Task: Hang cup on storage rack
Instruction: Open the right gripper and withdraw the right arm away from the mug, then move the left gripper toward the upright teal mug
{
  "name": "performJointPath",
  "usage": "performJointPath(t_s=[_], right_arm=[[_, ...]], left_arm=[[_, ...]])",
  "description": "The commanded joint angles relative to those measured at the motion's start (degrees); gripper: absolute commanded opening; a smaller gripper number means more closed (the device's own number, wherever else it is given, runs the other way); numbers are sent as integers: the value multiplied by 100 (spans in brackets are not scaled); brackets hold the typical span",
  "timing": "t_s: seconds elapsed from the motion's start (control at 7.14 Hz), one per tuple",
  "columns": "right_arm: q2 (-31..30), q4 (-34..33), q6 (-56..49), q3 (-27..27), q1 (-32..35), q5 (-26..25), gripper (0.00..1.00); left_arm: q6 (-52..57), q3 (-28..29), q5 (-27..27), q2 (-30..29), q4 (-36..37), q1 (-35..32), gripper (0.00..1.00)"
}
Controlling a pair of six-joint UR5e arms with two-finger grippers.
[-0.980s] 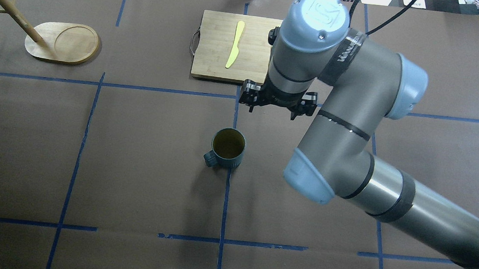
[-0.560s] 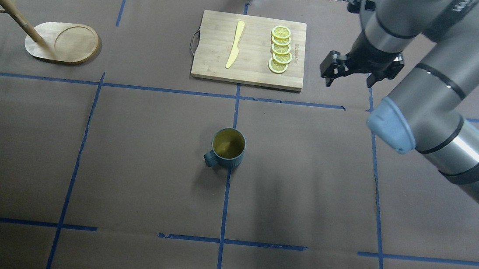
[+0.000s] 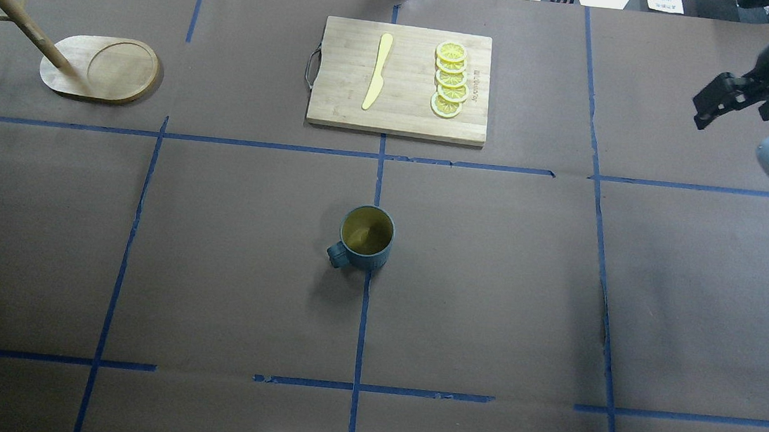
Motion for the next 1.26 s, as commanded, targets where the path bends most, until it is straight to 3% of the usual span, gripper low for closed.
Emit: performJointPath(t_s=[0.0, 0.42, 0.56, 0.7, 1.12], right_arm=[[-974, -11, -950, 47, 910, 297, 100], [-2468, 172, -3278, 47, 1746, 271, 100], [-2882, 714, -3222, 47, 1766, 271, 100], [-2912, 858, -2856, 56, 1766, 271, 100], [-2886, 868, -2659, 64, 1757, 271, 100]], left_arm=[[-4, 78, -19, -25, -547, 7, 100], [14, 17, -37, -86, -557, 33, 100], [-4, -114, -89, -121, -740, 50, 100], [14, -158, -420, -156, -968, 112, 100], [-387, -317, -1695, -244, -2854, 1032, 100]])
